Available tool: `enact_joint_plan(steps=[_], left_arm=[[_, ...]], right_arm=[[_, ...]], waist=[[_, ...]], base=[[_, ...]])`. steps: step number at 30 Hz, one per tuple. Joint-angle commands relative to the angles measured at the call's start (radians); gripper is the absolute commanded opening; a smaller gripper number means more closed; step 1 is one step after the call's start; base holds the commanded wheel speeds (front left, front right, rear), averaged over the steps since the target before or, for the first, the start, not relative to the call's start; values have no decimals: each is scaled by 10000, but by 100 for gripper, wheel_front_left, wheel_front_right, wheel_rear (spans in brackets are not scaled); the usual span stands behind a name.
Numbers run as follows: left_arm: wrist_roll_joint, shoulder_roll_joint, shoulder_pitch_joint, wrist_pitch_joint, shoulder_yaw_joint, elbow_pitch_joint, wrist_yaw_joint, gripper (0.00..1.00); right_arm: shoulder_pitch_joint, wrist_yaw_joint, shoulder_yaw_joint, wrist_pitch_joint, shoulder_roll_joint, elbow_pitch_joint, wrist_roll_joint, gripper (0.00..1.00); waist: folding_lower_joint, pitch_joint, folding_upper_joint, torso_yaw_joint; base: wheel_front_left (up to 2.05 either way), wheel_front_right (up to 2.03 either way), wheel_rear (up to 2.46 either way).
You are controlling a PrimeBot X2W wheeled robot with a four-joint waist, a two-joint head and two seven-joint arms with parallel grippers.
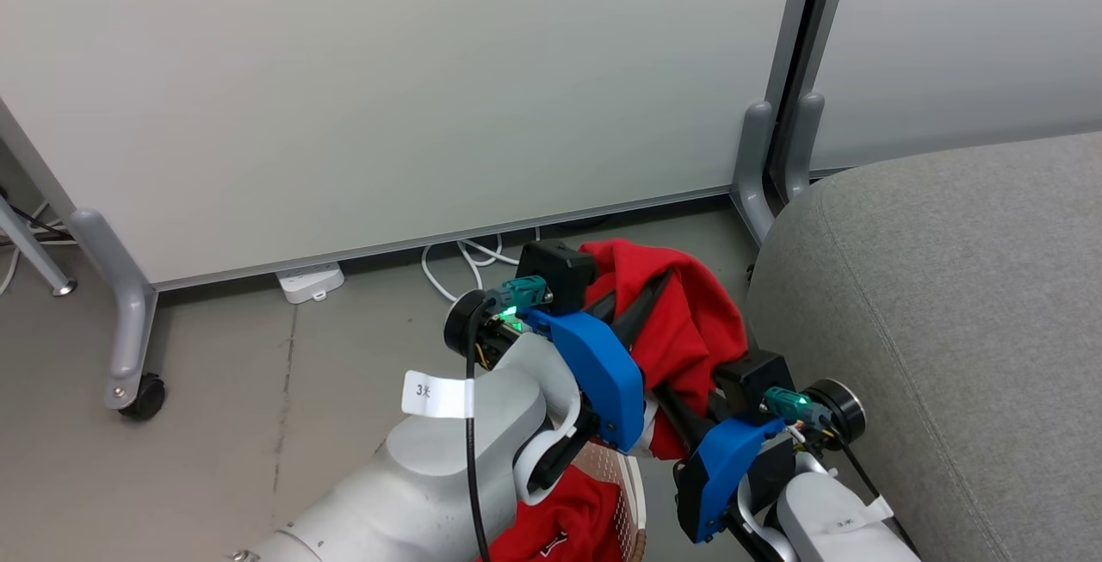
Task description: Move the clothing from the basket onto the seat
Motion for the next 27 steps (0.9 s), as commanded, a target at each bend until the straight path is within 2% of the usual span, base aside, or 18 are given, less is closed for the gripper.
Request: enact_joint_plan(steps=[1, 5, 6, 7, 8, 9, 13, 17, 18, 27], left_arm=[[-40, 3, -187, -88, -57, 25, 19, 0], [-83, 4, -247, -176, -93, 32, 11, 0], [-69, 4, -267, -228, -92, 20, 15, 22], [-34, 3, -276, -305, -82, 2, 4, 52], [5, 3, -274, -362, -64, -13, -21, 91], [51, 3, -260, -409, -42, -20, -51, 100], [360, 6, -53, -577, 236, 43, -15, 100], [1197, 55, 487, -605, 1316, -398, -24, 100], [1197, 55, 487, -605, 1316, -398, -24, 100], [3684, 548, 2538, -612, 3302, -1876, -635, 100]], right_arm=[[-152, 5, -11, -82, -31, 24, 54, 0], [-158, 5, -7, -108, -31, 30, 20, 0], [-160, 5, -19, -107, -31, 27, 15, 0], [-159, 5, -28, -116, -31, 20, 14, 0], [-163, 5, -39, -134, -31, 7, 11, 0], [-168, 5, -51, -149, -31, -10, 4, 0], [-201, 5, -212, -235, -31, -96, -55, 0], [-187, 5, -466, -297, -31, -165, -129, 0], [-187, 5, -466, -297, -31, -165, -129, 0], [2, 5, -1002, -323, -32, -306, -447, 0]], waist=[[0, 2, 0, -5], [0, 3, 0, -4], [0, 5, 0, -4], [0, 9, 0, -3], [0, 13, 0, -2], [0, 16, 0, 0], [0, 41, 0, 30], [0, 95, 0, 98], [0, 95, 0, 98], [0, 170, 0, 208]], base=[[0, 0, 0], [0, 0, 0], [0, 0, 0], [0, 0, 0], [0, 0, 0], [0, 0, 0], [0, 0, 0], [0, 0, 0], [0, 0, 0], [0, 0, 0]])
